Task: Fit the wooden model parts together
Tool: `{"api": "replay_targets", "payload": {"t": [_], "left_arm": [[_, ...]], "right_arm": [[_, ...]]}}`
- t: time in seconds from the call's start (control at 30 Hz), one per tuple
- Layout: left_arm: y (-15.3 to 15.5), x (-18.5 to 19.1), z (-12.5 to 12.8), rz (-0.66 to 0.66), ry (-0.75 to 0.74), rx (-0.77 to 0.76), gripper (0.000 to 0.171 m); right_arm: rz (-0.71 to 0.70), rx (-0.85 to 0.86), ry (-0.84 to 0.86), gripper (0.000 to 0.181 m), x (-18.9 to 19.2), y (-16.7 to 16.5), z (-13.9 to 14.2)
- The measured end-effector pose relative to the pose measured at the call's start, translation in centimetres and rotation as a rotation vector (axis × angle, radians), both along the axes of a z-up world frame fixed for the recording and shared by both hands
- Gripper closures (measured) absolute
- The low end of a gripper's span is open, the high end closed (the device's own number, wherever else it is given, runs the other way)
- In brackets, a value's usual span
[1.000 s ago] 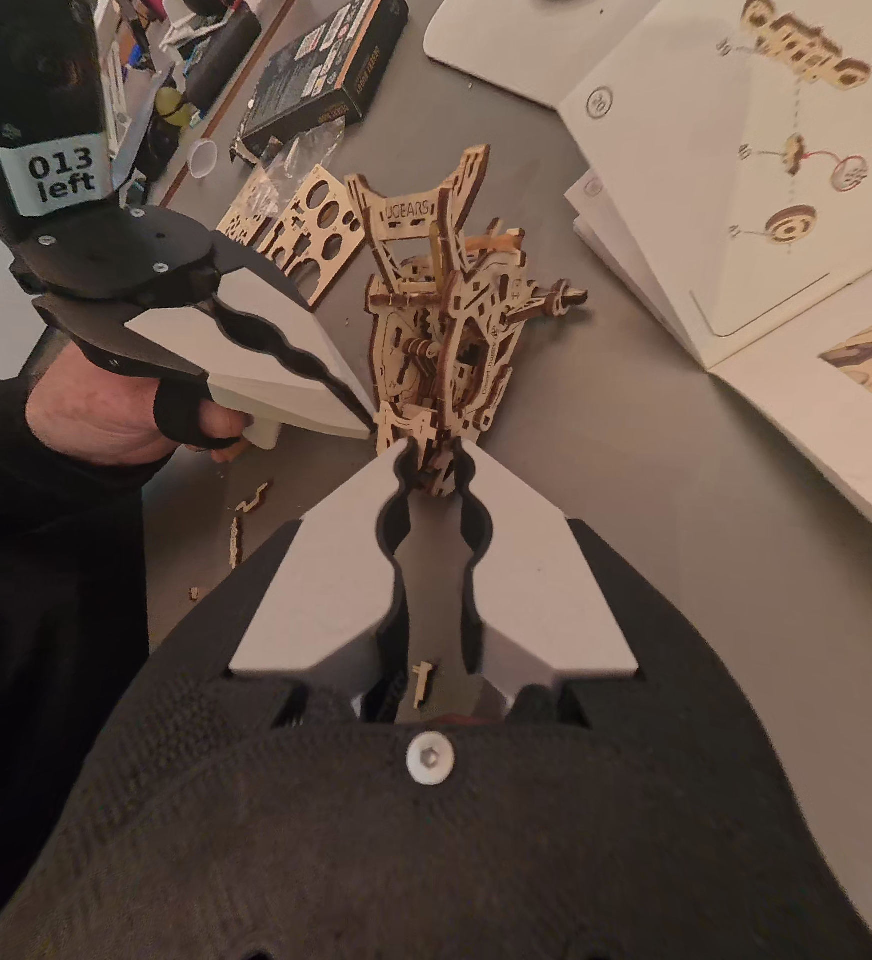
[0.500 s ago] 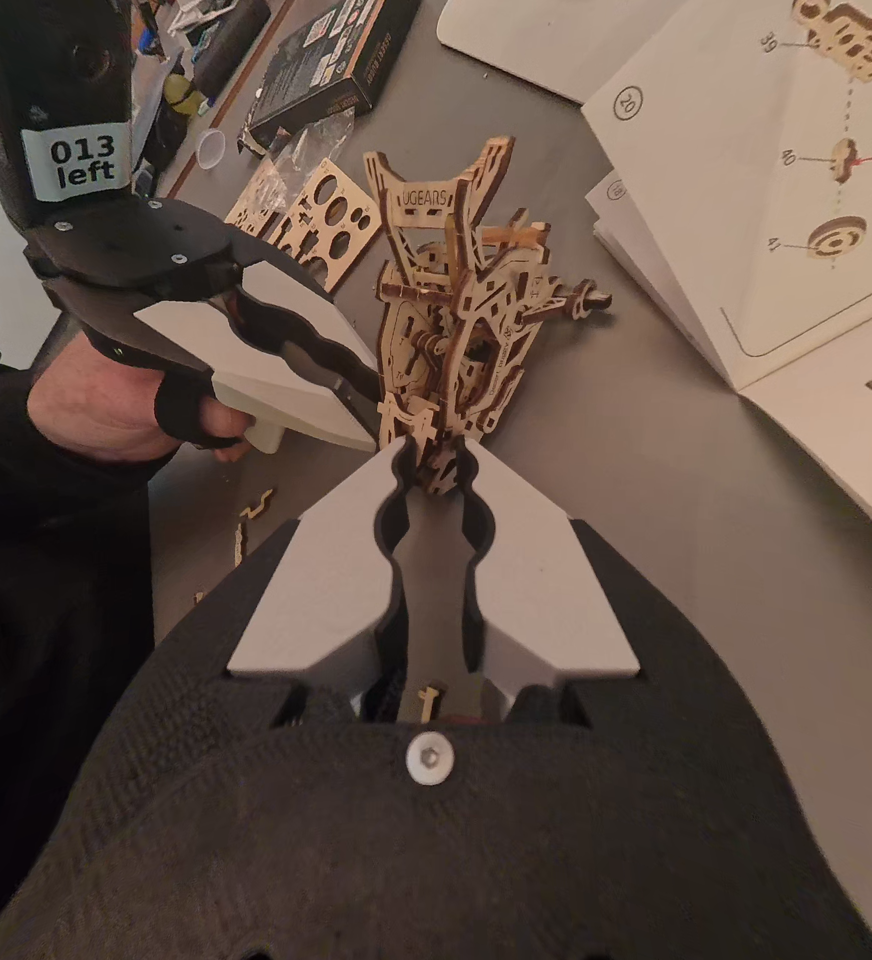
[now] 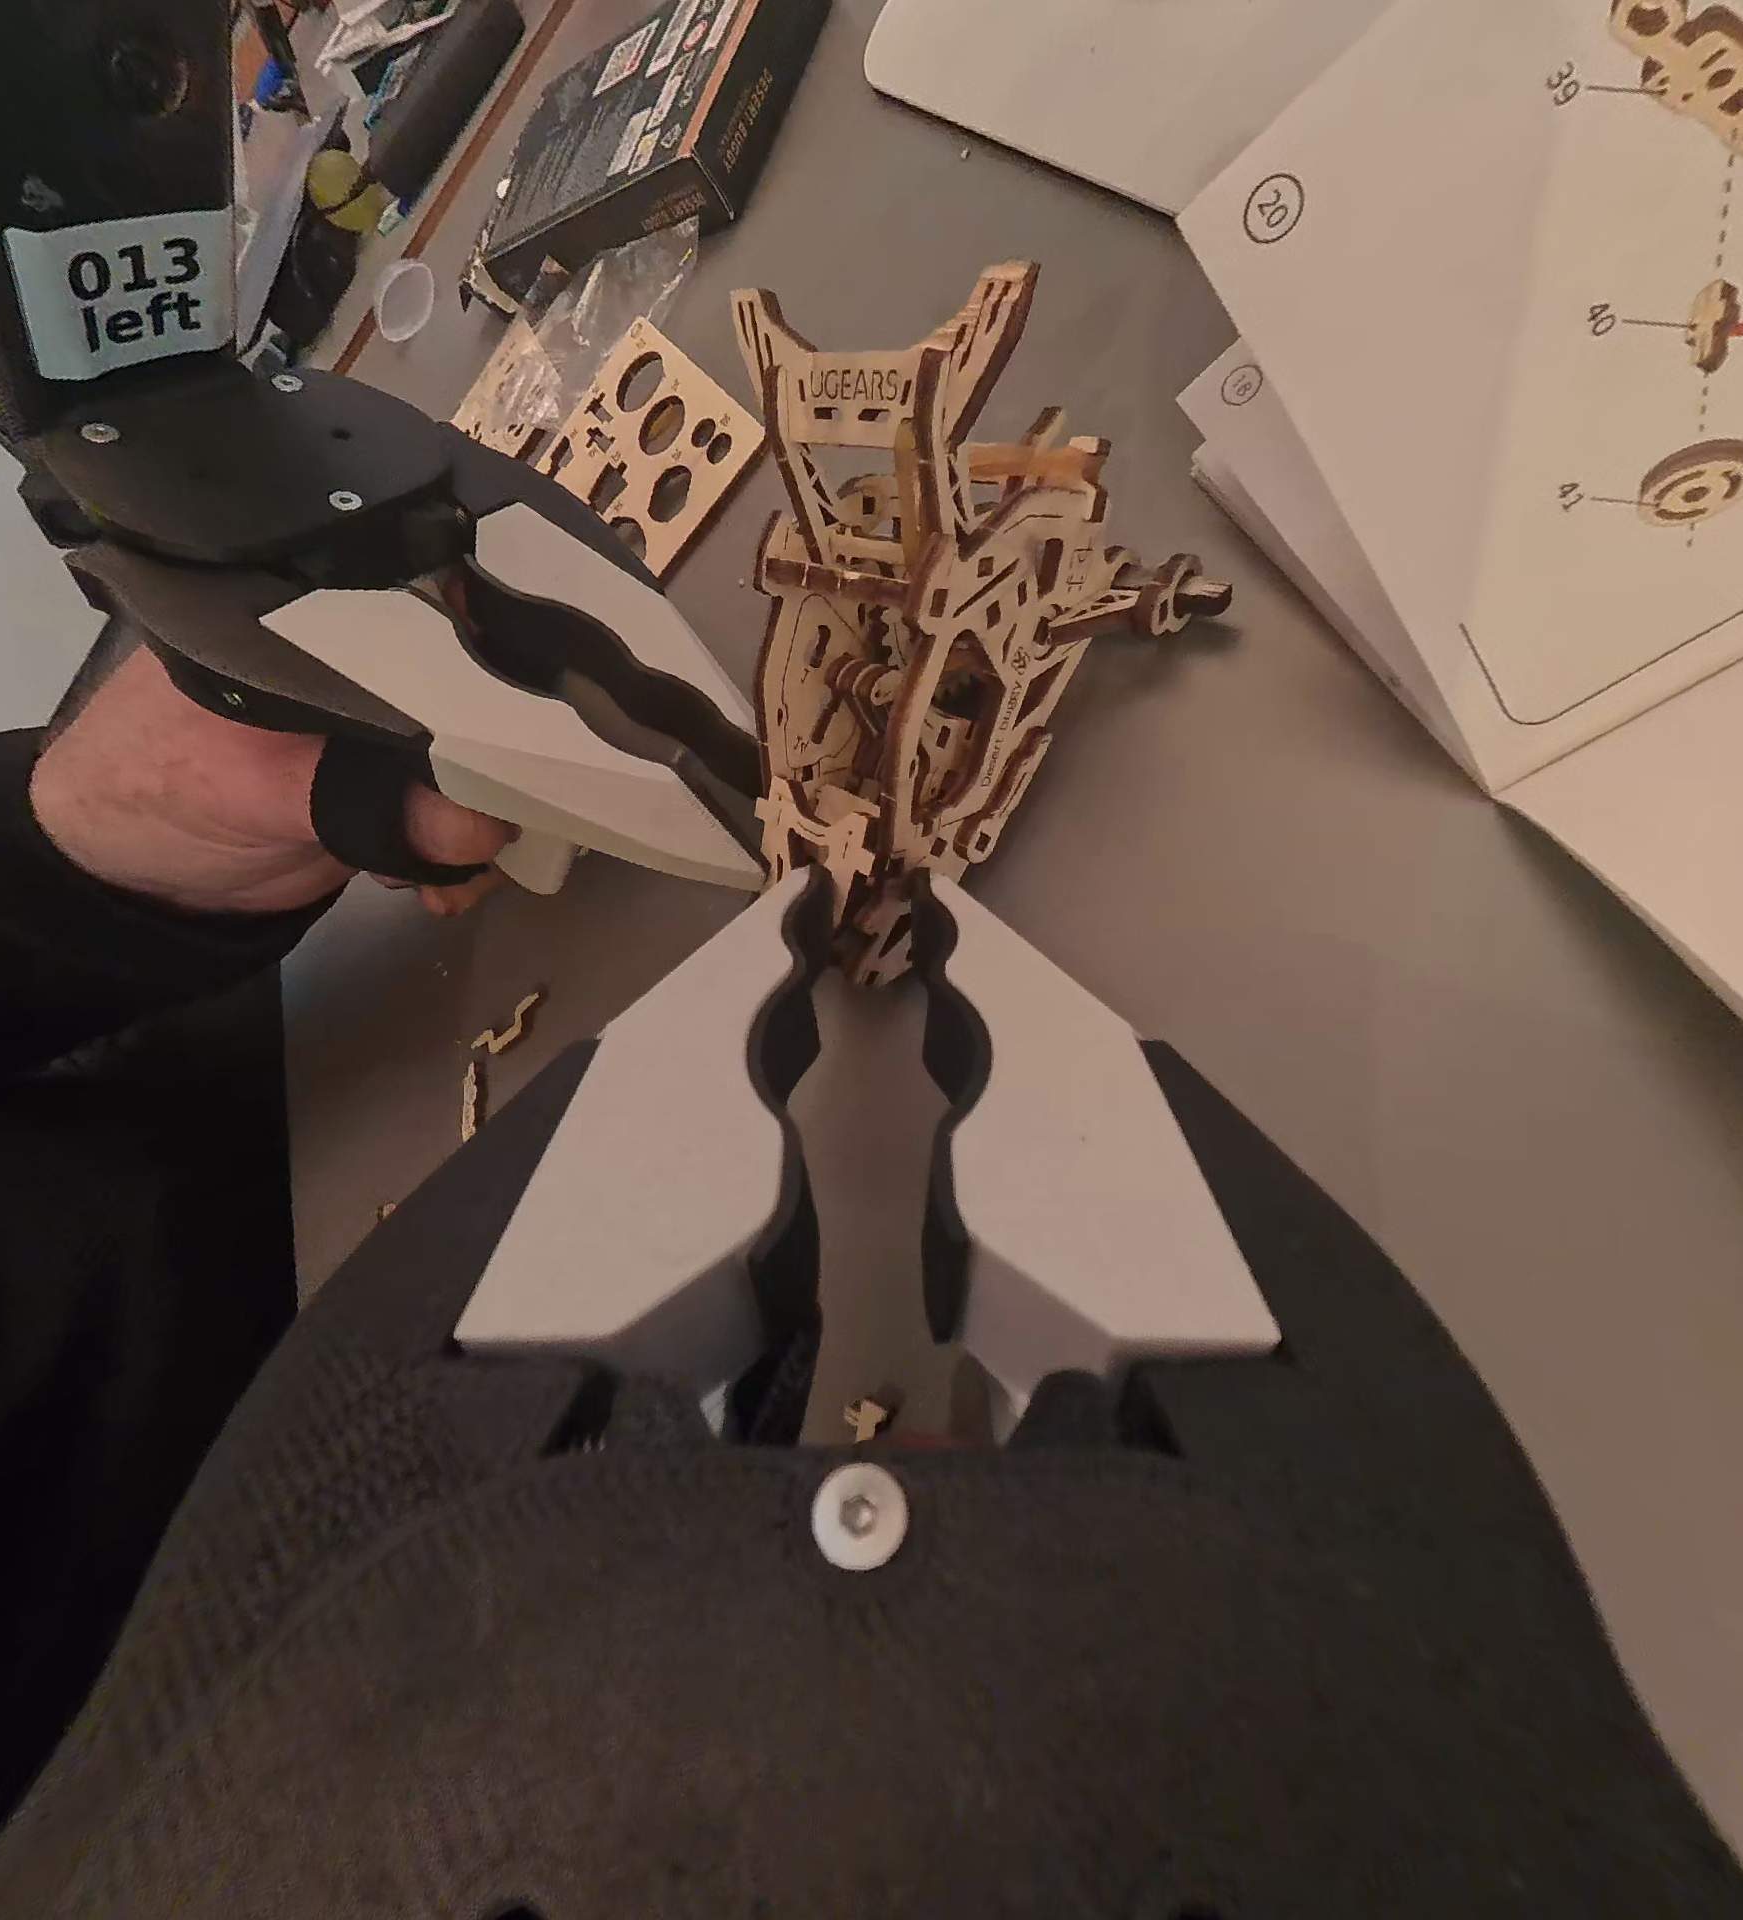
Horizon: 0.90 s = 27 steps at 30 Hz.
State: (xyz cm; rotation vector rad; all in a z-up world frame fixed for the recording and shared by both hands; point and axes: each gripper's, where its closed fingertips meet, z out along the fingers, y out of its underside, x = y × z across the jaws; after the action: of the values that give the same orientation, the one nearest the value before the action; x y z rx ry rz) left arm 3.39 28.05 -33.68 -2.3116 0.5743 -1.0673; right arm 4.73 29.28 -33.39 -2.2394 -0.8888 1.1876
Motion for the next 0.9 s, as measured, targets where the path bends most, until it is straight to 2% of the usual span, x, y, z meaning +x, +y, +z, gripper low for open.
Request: {"api": "replay_targets", "payload": {"t": [0.27,0.37,0.43,0.9], "left_arm": [[0.0,-0.3,0.1,-0.023,-0.053,-0.056,0.155],[0.0,-0.7,0.6,-0.018,-0.069,-0.031,0.154],[-0.1,-0.6,0.6,-0.016,-0.064,-0.029,0.149],[0.9,-1.4,0.1,0.008,-0.008,0.012,0.153]], "right_arm": [[-0.018,-0.028,0.021,0.168,-0.2,0.0,0.1],[-0.005,-0.063,0.045,0.171,-0.2,-0.2,0.2],[0.005,-0.050,0.036,0.171,-0.4,-0.5,0.2],[-0.012,0.015,0.001,0.173,-1.1,-0.7,0.0]]}}
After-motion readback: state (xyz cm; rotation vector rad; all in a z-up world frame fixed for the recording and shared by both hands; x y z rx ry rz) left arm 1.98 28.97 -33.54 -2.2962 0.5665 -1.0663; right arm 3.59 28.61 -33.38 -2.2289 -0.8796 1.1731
